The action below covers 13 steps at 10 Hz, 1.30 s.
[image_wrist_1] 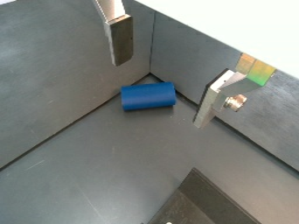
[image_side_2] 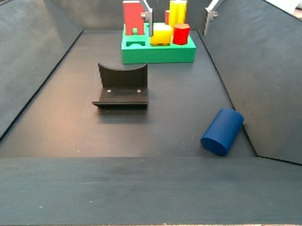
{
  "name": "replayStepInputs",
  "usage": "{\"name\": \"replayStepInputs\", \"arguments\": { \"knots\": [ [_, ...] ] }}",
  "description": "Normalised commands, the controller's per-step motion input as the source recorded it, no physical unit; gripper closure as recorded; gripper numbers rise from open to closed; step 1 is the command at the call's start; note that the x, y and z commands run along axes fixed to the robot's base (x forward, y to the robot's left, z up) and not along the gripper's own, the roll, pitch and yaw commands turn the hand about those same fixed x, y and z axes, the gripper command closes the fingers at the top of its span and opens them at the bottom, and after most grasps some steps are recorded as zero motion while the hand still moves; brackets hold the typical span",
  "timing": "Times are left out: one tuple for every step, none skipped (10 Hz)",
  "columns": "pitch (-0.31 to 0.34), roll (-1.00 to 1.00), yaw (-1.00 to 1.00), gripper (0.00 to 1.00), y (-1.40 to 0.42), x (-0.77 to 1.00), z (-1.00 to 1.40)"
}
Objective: Pick up the oval object. Move up. Place the oval object on the fixture. Regrasp the oval object. Move to above the board. Insert the oval object.
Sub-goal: Pick up the oval object.
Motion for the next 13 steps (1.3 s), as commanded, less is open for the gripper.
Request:
{"name": "replayStepInputs", "arguments": {
  "knots": [
    [-0.079,-0.03,-0.14,0.00,0.25,-0.19,-0.17],
    [-0.057,-0.05,-0.42,0.00,0.48,-0.17,-0.63],
    [-0.070,0.00,-0.53,0.00,0.47,-0.03,-0.83],
    [-0.060,0.00,-0.63,0.00,0.40,0.00,-0.85],
    [-0.074,0.00,-0.72,0.00,0.30,-0.07,-0.90],
    [-0.090,0.00,-0.77,0.00,0.27,-0.16,-0.93],
    [-0.086,0.00,-0.76,0.00,0.27,-0.22,-0.93],
    [-0.109,0.03,-0.66,0.00,0.31,-0.45,-0.85],
    [-0.123,0.03,-0.56,0.00,0.40,-0.51,-0.83],
    [-0.139,0.03,-0.49,0.00,0.46,-0.54,-0.80],
    [-0.187,0.02,-0.41,0.00,0.52,-0.51,-0.74],
    [-0.250,0.04,-0.38,0.00,0.54,-0.38,-0.63],
    [-0.294,0.00,-0.36,0.00,0.54,-0.24,-0.54]
  ]
}}
